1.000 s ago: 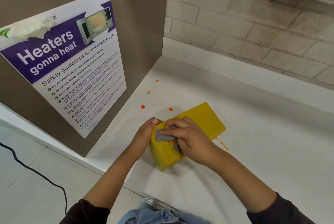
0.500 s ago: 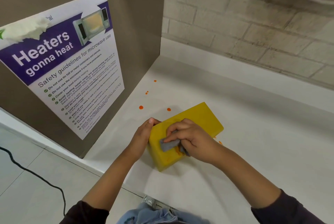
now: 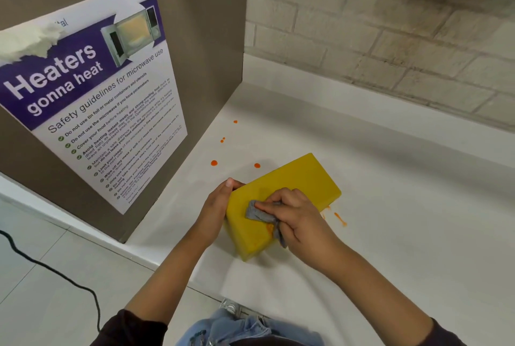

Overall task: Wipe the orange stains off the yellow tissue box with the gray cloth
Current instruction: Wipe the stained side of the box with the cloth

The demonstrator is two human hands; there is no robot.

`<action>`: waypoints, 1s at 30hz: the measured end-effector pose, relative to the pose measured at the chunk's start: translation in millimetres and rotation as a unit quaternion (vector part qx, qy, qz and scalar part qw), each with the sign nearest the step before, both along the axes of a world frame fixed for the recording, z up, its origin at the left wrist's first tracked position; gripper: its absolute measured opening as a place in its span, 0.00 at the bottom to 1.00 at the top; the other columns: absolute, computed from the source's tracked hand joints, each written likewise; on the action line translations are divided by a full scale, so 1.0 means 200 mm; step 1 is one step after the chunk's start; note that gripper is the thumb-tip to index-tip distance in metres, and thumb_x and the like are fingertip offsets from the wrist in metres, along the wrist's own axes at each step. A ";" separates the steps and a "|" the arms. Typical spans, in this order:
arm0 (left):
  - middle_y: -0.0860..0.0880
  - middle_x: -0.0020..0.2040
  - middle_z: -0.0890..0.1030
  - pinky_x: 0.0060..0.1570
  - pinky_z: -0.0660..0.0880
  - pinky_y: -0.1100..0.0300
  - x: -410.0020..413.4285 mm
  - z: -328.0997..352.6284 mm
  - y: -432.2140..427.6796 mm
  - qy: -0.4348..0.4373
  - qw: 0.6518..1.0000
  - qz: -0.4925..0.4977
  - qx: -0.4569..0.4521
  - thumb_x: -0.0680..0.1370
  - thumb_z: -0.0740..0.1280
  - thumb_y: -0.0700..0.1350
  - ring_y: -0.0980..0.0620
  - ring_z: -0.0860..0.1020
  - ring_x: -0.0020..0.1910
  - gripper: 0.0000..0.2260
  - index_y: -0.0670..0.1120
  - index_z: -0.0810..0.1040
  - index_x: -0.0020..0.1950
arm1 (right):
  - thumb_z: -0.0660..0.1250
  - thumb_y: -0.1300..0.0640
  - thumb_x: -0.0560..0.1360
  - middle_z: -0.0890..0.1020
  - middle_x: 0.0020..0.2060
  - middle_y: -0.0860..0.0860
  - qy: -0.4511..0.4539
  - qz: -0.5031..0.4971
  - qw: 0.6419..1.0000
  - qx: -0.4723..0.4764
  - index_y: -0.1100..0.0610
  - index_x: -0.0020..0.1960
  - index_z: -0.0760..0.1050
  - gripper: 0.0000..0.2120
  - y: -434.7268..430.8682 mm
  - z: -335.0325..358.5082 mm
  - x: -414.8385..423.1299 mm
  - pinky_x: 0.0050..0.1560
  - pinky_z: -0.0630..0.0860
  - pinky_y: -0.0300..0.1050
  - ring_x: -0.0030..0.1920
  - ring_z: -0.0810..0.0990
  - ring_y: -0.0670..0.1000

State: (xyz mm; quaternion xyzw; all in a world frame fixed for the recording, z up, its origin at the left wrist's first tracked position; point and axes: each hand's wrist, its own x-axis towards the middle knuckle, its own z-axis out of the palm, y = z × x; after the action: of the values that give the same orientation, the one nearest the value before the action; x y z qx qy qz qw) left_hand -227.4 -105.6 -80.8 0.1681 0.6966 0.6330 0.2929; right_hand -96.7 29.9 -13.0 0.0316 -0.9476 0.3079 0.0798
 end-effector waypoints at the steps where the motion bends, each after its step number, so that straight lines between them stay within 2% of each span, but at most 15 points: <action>1: 0.54 0.42 0.82 0.38 0.76 0.68 0.00 0.00 0.00 -0.001 1.000 0.003 0.001 0.73 0.50 0.61 0.61 0.80 0.40 0.19 0.56 0.78 0.42 | 0.54 0.60 0.71 0.80 0.48 0.57 0.002 0.003 1.000 -0.009 0.58 0.59 0.77 0.21 0.00 0.00 0.02 0.49 0.65 0.37 0.47 0.75 0.55; 4: 0.54 0.43 0.82 0.42 0.74 0.64 0.00 0.01 0.01 -0.001 1.000 0.013 -0.005 0.76 0.51 0.60 0.56 0.80 0.44 0.18 0.57 0.78 0.42 | 0.55 0.64 0.73 0.79 0.47 0.57 0.000 0.010 0.999 -0.036 0.59 0.60 0.77 0.19 -0.01 0.00 0.06 0.49 0.68 0.40 0.48 0.71 0.50; 6: 0.54 0.43 0.82 0.43 0.74 0.62 0.00 0.01 0.01 -0.002 1.000 0.011 -0.008 0.74 0.50 0.61 0.57 0.80 0.43 0.18 0.58 0.79 0.42 | 0.57 0.68 0.72 0.79 0.47 0.58 -0.004 0.013 0.999 -0.046 0.59 0.60 0.76 0.19 -0.02 0.00 0.08 0.48 0.71 0.44 0.48 0.71 0.51; 9: 0.55 0.43 0.83 0.43 0.73 0.64 0.01 0.01 0.01 0.001 1.000 0.005 -0.009 0.74 0.50 0.62 0.62 0.80 0.42 0.19 0.58 0.79 0.42 | 0.57 0.69 0.71 0.79 0.47 0.59 -0.001 0.019 0.999 -0.039 0.60 0.59 0.77 0.20 -0.02 -0.02 0.12 0.48 0.68 0.39 0.48 0.70 0.49; 13: 0.55 0.43 0.82 0.43 0.72 0.62 0.02 0.01 0.00 -0.002 1.000 0.012 -0.020 0.76 0.50 0.61 0.59 0.79 0.44 0.19 0.58 0.78 0.42 | 0.57 0.73 0.69 0.79 0.44 0.58 -0.023 0.046 0.996 -0.073 0.60 0.55 0.80 0.21 0.01 -0.01 0.19 0.46 0.69 0.38 0.47 0.72 0.48; 16: 0.56 0.43 0.81 0.42 0.71 0.63 0.01 0.02 0.01 -0.001 0.999 0.014 -0.041 0.78 0.48 0.59 0.58 0.78 0.45 0.19 0.59 0.77 0.42 | 0.55 0.75 0.66 0.79 0.44 0.54 -0.066 0.005 0.980 -0.187 0.60 0.50 0.81 0.23 0.07 0.03 0.23 0.49 0.71 0.36 0.48 0.75 0.47; 18: 0.56 0.42 0.80 0.41 0.72 0.63 0.01 0.02 0.01 -0.006 0.999 0.019 -0.047 0.79 0.48 0.58 0.58 0.78 0.44 0.19 0.59 0.77 0.41 | 0.55 0.73 0.69 0.82 0.46 0.51 -0.042 -0.107 0.939 -0.325 0.54 0.49 0.81 0.23 0.14 0.05 0.23 0.50 0.74 0.35 0.48 0.79 0.46; 21: 0.56 0.43 0.80 0.40 0.72 0.63 0.01 0.00 0.01 -0.009 0.998 0.019 -0.059 0.79 0.47 0.57 0.57 0.77 0.45 0.19 0.59 0.76 0.41 | 0.53 0.71 0.77 0.85 0.44 0.50 -0.009 -0.199 0.787 -0.583 0.52 0.50 0.77 0.19 0.21 0.04 0.21 0.43 0.81 0.40 0.45 0.83 0.49; 23: 0.55 0.44 0.79 0.40 0.72 0.63 0.00 -0.01 0.01 -0.012 0.998 0.017 -0.065 0.79 0.47 0.58 0.56 0.77 0.46 0.18 0.58 0.75 0.43 | 0.52 0.67 0.78 0.86 0.44 0.51 0.007 -0.219 0.708 -0.671 0.54 0.52 0.75 0.15 0.22 0.02 0.19 0.44 0.82 0.40 0.45 0.84 0.50; 25: 0.55 0.44 0.79 0.39 0.71 0.63 0.00 -0.01 0.01 -0.013 0.997 0.019 -0.070 0.79 0.47 0.58 0.56 0.77 0.45 0.18 0.58 0.75 0.42 | 0.55 0.63 0.76 0.85 0.48 0.52 0.013 -0.211 0.663 -0.718 0.55 0.54 0.75 0.13 0.21 0.02 0.18 0.47 0.82 0.42 0.49 0.84 0.51; 27: 0.55 0.43 0.79 0.38 0.71 0.63 0.00 -0.01 0.02 -0.019 0.997 0.026 -0.074 0.79 0.47 0.58 0.56 0.77 0.44 0.18 0.58 0.75 0.42 | 0.57 0.59 0.73 0.84 0.51 0.53 0.018 -0.181 0.627 -0.758 0.57 0.58 0.75 0.16 0.20 0.02 0.16 0.50 0.81 0.44 0.53 0.82 0.52; 30: 0.55 0.43 0.79 0.38 0.72 0.63 -0.01 -0.01 0.02 -0.018 0.997 0.026 -0.077 0.79 0.47 0.58 0.56 0.77 0.44 0.18 0.57 0.75 0.42 | 0.57 0.57 0.72 0.84 0.51 0.54 0.027 -0.148 0.609 -0.779 0.57 0.54 0.80 0.16 0.17 0.02 0.12 0.55 0.79 0.45 0.53 0.82 0.51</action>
State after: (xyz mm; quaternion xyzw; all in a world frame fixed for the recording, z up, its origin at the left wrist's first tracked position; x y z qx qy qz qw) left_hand -228.9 -100.7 -83.6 0.1156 0.7417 0.5879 0.3014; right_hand -73.3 64.3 -8.1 -0.1753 -0.3399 0.9127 0.1442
